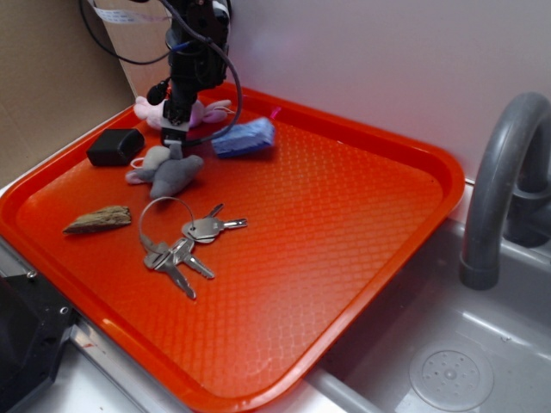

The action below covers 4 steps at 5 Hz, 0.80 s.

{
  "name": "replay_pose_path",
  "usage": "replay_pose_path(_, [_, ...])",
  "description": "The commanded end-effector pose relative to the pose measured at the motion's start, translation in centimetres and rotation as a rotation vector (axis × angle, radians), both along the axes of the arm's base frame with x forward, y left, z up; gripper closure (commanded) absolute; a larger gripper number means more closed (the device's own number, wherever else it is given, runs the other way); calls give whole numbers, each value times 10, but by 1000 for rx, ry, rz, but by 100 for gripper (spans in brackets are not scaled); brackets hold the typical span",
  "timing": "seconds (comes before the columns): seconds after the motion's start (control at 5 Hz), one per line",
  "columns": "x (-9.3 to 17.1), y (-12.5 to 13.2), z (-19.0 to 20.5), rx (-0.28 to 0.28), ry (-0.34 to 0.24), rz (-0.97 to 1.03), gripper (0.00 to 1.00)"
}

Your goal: Grab the pink bunny.

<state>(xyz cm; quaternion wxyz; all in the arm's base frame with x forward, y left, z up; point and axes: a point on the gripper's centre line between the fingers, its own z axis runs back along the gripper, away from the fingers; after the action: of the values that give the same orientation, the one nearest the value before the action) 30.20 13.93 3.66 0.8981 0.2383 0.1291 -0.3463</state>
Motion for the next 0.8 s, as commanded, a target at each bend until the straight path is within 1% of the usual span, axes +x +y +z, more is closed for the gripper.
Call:
replay_pose_path(0.0, [-1,6,20,-69,-95,22,100])
replay_pose_path(0.2, [0,1,28,-92,-128,22,100])
replay_pose_path(0.4, [-1,-7,39,-121,-207,20,100])
replay_pose_path(0.6, [-8,-27,63,-224,-298,112,100])
